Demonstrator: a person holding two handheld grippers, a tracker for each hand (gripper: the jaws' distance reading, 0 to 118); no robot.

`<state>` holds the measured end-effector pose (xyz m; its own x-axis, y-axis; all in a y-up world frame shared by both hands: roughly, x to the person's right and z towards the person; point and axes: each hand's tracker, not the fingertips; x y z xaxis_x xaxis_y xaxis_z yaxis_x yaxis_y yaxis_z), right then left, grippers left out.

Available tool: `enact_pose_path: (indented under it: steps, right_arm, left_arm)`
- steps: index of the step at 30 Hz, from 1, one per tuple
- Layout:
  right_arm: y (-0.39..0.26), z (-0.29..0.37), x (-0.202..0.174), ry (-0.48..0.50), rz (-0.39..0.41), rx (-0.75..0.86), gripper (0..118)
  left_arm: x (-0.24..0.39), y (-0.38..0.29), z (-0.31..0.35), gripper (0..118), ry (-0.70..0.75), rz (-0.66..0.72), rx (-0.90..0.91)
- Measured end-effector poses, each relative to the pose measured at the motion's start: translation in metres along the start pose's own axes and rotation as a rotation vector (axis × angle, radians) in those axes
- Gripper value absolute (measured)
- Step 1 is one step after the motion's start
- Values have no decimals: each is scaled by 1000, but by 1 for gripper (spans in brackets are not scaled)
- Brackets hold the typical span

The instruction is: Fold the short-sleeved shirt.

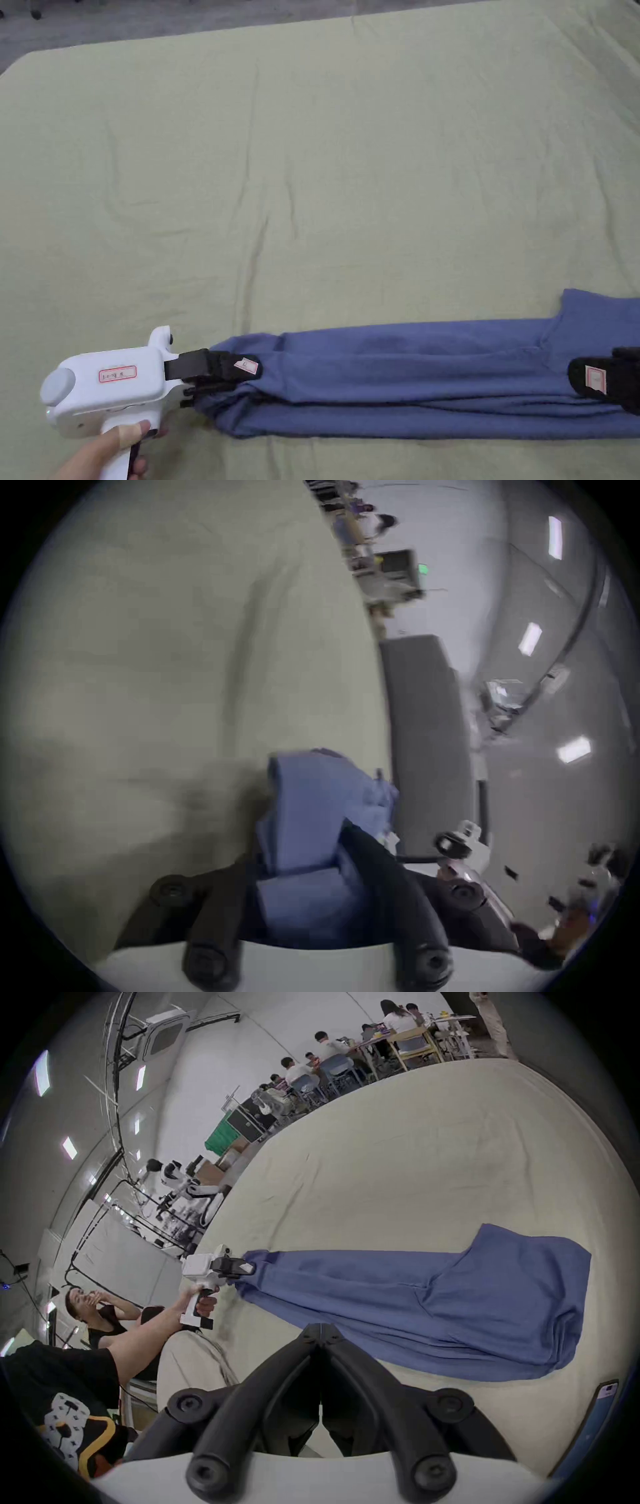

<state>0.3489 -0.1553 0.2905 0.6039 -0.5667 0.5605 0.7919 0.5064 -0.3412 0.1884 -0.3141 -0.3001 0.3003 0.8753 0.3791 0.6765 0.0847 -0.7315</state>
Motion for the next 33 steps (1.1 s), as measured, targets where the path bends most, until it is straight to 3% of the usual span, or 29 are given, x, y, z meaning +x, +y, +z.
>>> enact_pose_path:
  steps: [1, 3, 7, 12, 16, 19, 22, 24, 27, 30, 31, 32, 33]
  right_arm:
    - [1, -1, -1, -3, 1, 0, 2]
    - [3, -1, -5, -12, 2, 10, 2]
    - [8, 0, -12, -10, 1, 27, 2]
    - [9, 5, -19, -31, 43, 43, 2]
    - [6, 9, -21, -27, 37, 65, 2]
    - [4, 9, -23, -40, 38, 74, 2]
    - [2, 8, -19, -23, 15, 83, 2]
    - [1, 8, -16, -14, 0, 87, 2]
    - [-1, 9, -16, -17, -2, 93, 2]
    - [-4, 13, -21, -72, 40, 91, 2]
    - [-4, 15, -23, -106, 59, 84, 2]
    - [-5, 16, -26, -142, 74, 81, 2]
    - [-6, 16, -29, -202, 93, 86, 2]
  left_arm:
    - [-3, -2, 6, 11, 43, 17, 18]
    - [21, -23, 23, 11, -32, -14, 52]
    - [54, -38, 59, 11, -47, -66, 117]
    - [66, -13, 117, 11, 117, -101, 196]
    - [71, -10, 132, 11, 265, -28, 259]
    - [101, -25, 109, 11, 254, -38, 269]
    - [138, -46, 64, 11, 76, -139, 190]
    - [156, -57, 25, 11, 57, -145, 154]
    - [176, -71, -44, 11, 100, -179, 106]
    - [178, -81, -113, 11, 265, -249, 33]
    - [165, -77, -132, 17, 315, -260, 29]
    - [159, -77, -145, 39, 353, -250, 27]
    - [154, -79, -154, 75, 385, -261, 34]
